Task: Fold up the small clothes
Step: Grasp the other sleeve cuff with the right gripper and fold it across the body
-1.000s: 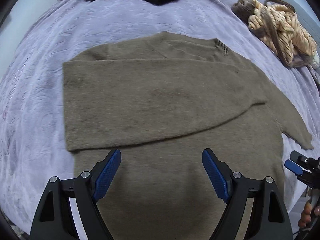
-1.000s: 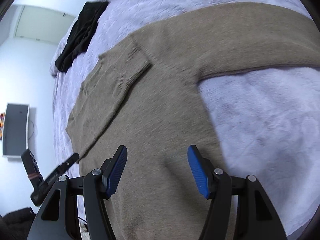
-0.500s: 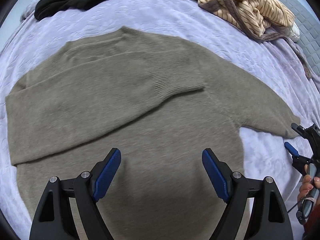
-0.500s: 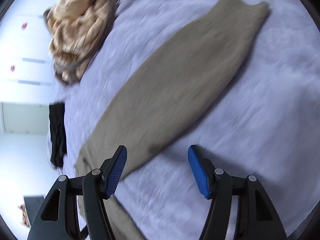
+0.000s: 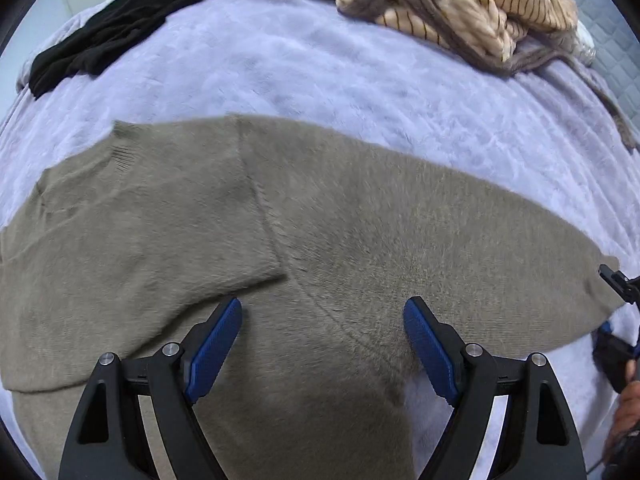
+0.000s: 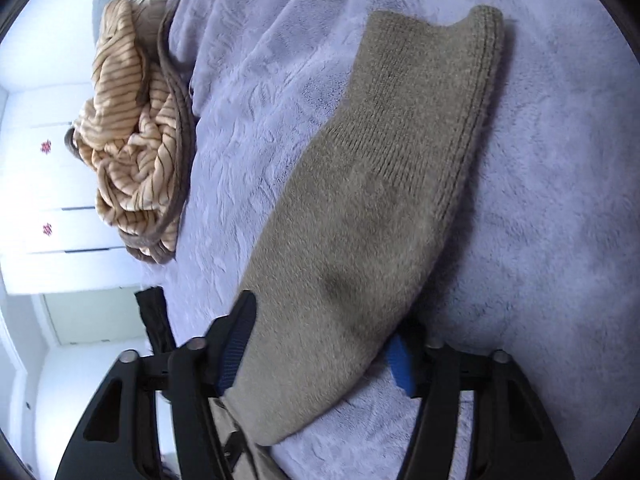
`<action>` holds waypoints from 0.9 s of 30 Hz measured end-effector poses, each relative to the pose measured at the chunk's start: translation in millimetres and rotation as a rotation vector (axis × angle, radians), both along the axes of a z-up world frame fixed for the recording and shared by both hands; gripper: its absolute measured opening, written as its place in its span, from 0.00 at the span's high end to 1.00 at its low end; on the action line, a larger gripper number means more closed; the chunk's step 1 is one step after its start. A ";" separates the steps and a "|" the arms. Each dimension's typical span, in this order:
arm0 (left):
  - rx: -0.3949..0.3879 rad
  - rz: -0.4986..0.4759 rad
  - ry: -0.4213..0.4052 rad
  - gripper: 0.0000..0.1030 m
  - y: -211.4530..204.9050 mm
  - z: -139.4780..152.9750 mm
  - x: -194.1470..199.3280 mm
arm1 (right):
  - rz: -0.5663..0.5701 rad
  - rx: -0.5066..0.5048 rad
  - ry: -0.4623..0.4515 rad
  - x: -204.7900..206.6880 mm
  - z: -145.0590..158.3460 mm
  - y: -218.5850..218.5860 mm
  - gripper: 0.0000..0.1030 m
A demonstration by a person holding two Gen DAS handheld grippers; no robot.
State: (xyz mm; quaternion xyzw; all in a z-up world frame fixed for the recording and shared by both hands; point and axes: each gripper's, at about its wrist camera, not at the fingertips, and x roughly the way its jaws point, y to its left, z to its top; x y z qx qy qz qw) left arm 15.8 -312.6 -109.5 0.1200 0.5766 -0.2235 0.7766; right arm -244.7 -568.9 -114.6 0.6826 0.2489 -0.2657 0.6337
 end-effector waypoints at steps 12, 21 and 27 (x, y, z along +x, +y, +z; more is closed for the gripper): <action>-0.076 -0.009 0.007 0.18 38.9 25.1 2.7 | 0.098 0.066 -0.428 69.2 41.4 12.0 0.93; -0.096 0.164 -0.040 0.18 143.0 39.8 25.3 | 0.421 -0.003 -0.566 199.5 97.0 82.7 0.93; -0.052 0.293 -0.069 0.18 227.7 38.8 42.3 | 0.805 -0.112 -0.527 288.8 118.8 187.4 0.93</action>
